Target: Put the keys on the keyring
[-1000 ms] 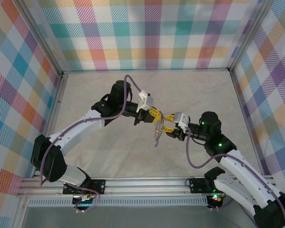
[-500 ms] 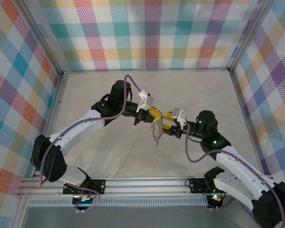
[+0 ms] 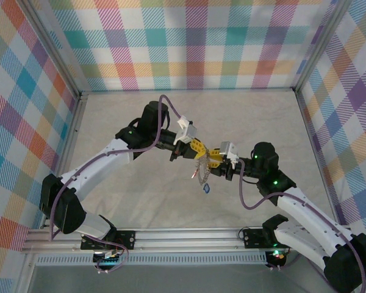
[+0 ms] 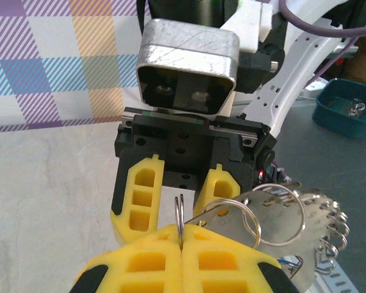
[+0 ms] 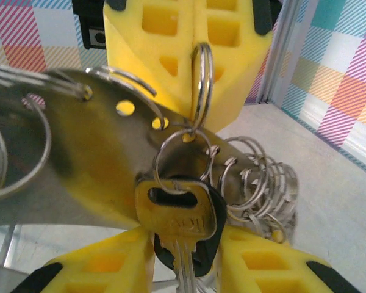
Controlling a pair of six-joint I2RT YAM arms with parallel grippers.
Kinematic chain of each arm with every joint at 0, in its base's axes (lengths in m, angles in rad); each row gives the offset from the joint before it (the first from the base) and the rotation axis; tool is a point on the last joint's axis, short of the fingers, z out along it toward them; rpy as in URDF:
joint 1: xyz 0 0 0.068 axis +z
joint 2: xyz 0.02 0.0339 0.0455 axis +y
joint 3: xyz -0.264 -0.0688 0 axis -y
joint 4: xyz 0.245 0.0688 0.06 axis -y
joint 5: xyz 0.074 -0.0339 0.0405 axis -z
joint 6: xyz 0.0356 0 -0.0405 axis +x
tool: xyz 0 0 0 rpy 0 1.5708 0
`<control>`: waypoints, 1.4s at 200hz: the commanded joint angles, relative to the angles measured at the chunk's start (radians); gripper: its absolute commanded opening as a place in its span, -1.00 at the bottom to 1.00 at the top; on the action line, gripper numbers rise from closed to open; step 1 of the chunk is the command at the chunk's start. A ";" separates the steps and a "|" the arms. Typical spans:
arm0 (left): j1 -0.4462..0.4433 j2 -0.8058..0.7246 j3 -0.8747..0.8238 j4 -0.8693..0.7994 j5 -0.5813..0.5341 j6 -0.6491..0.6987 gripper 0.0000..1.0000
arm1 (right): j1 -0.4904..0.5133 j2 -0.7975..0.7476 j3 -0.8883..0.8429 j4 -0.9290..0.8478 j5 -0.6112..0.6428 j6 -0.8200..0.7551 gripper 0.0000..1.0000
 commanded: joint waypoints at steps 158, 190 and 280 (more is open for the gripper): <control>-0.004 -0.008 0.038 -0.139 0.008 0.139 -1.00 | 0.005 0.001 0.059 -0.089 -0.075 -0.036 -0.89; -0.004 -0.003 0.044 -0.159 0.014 0.151 -1.00 | 0.006 0.009 0.088 -0.105 -0.071 -0.038 -0.93; -0.004 -0.008 0.036 -0.188 0.007 0.175 -1.00 | 0.004 0.031 0.185 -0.255 -0.038 -0.128 -1.00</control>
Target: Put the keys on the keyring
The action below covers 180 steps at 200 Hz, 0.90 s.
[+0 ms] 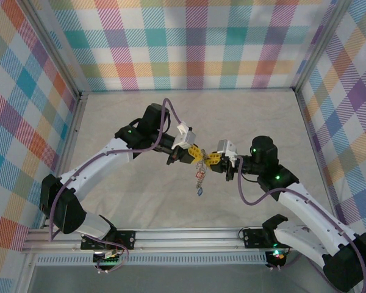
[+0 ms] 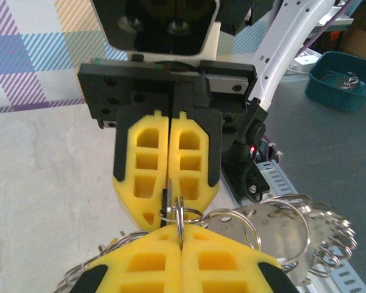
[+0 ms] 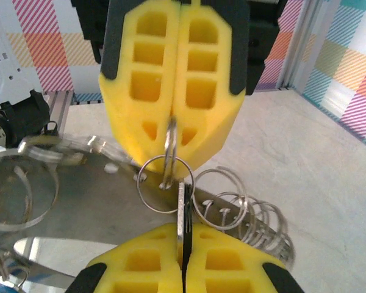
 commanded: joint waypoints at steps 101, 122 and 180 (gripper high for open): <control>0.004 -0.004 0.005 -0.020 -0.073 -0.004 -1.00 | 0.004 0.035 0.241 -0.349 0.121 -0.263 -1.00; 0.004 0.009 0.004 -0.031 -0.080 -0.003 -1.00 | 0.006 0.071 0.313 -0.463 0.131 -0.352 -1.00; 0.003 0.015 -0.052 0.017 -0.166 -0.027 -1.00 | 0.021 0.195 0.523 -0.804 0.282 -0.603 -1.00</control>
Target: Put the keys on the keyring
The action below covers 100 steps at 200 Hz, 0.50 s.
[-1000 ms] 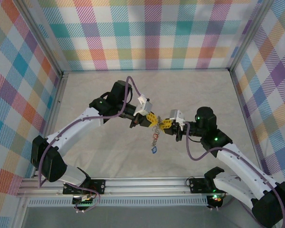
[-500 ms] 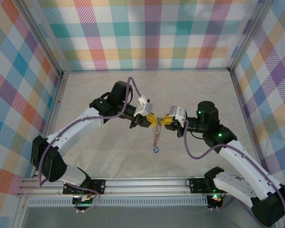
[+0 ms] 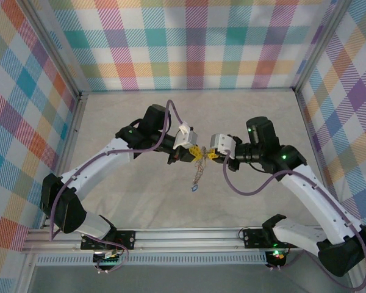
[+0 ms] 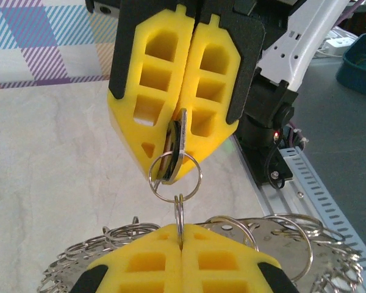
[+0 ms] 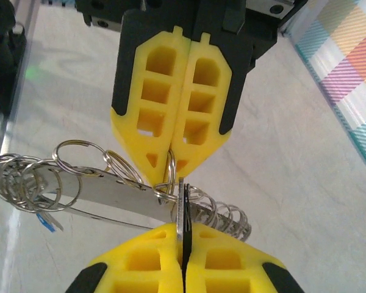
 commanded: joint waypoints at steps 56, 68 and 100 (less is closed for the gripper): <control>0.003 0.016 -0.110 0.119 -0.099 -0.089 -1.00 | 0.099 0.118 0.190 -0.216 0.338 -0.337 -1.00; 0.002 0.016 -0.124 0.146 -0.118 -0.114 -1.00 | 0.133 0.145 0.200 -0.211 0.443 -0.393 -1.00; 0.004 -0.001 -0.172 0.238 -0.159 -0.163 -0.83 | 0.195 0.183 0.198 -0.118 0.668 -0.550 -1.00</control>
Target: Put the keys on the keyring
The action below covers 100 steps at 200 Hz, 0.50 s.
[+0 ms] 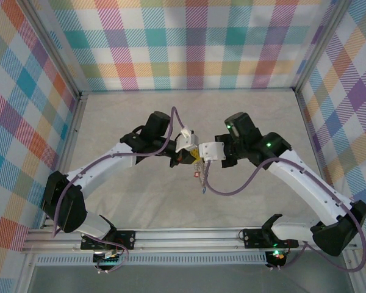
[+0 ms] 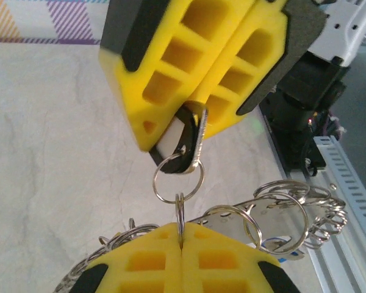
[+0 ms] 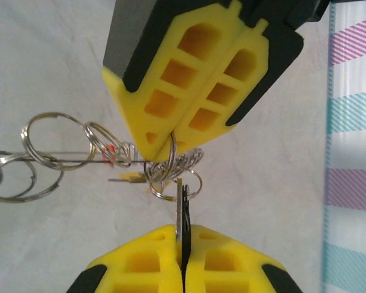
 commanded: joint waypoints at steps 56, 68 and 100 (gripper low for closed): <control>0.052 -0.093 -0.194 0.339 -0.134 -0.215 -0.48 | 0.084 0.027 -0.030 0.385 0.378 -0.501 -1.00; 0.071 -0.112 -0.217 0.376 -0.150 -0.251 -0.47 | 0.085 0.037 -0.053 0.463 0.412 -0.586 -1.00; 0.130 -0.187 -0.299 0.492 -0.283 -0.376 -0.31 | 0.084 0.074 -0.059 0.567 0.475 -0.733 -1.00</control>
